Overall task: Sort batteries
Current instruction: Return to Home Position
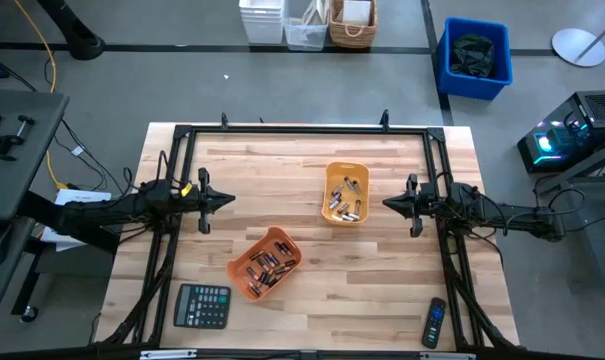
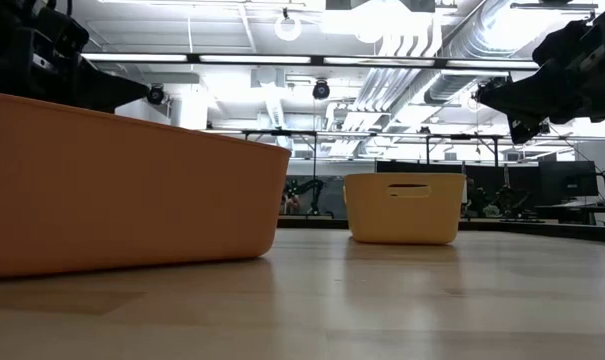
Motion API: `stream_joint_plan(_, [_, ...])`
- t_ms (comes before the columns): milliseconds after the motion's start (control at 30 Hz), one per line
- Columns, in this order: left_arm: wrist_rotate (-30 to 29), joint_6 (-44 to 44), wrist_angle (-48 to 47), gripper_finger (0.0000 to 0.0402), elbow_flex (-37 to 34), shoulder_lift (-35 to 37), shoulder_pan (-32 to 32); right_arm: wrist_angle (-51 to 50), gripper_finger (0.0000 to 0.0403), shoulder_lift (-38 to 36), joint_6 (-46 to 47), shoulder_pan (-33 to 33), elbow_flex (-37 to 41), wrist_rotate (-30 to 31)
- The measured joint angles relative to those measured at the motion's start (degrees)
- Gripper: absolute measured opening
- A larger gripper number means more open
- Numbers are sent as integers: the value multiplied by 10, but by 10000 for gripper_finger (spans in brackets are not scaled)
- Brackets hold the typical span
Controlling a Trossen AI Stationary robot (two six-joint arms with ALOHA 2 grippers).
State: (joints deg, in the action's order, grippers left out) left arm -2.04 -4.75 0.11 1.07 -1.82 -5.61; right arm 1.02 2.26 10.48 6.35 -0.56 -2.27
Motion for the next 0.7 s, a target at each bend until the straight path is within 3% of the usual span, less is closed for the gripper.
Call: stream_joint_plan(700, [-1,0,-3,1,0,-2,0,0,0,0,0,0,0,1])
